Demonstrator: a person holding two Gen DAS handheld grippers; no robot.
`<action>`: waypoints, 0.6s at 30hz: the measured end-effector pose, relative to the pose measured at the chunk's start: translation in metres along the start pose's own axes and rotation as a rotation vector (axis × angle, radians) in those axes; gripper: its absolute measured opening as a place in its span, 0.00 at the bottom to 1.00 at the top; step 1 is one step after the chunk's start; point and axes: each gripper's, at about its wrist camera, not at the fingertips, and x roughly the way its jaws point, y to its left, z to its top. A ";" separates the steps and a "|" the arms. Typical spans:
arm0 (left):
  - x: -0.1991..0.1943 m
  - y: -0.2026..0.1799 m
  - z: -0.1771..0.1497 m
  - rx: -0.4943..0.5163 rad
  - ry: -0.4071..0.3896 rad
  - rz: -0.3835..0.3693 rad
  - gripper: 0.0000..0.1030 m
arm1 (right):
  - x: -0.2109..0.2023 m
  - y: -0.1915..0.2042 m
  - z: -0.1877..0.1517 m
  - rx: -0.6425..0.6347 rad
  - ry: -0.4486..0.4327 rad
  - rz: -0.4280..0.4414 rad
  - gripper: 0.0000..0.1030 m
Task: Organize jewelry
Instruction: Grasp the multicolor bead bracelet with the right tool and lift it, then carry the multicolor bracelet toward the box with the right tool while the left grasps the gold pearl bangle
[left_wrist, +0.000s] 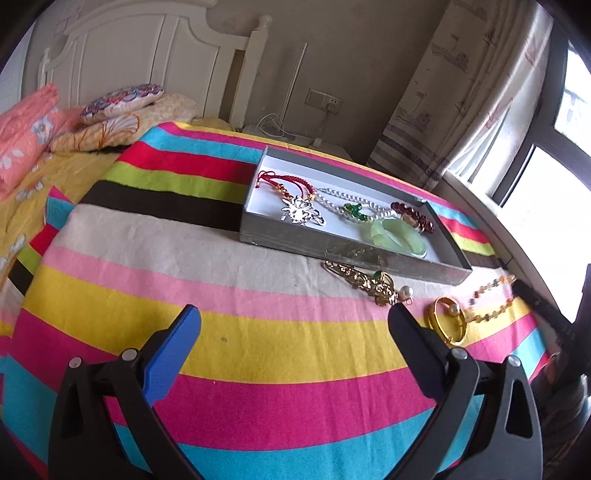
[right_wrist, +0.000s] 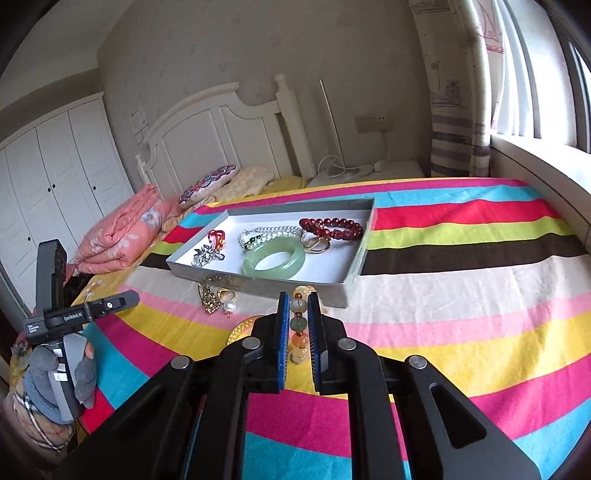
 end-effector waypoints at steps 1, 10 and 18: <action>0.000 -0.007 -0.002 0.025 0.006 0.004 0.97 | -0.005 -0.001 0.000 -0.001 -0.011 -0.006 0.11; 0.015 -0.104 -0.021 0.292 0.093 -0.113 0.97 | -0.025 -0.012 0.000 0.000 -0.047 -0.025 0.11; 0.050 -0.150 -0.025 0.369 0.181 -0.122 0.97 | -0.022 -0.018 -0.008 0.012 -0.036 -0.022 0.11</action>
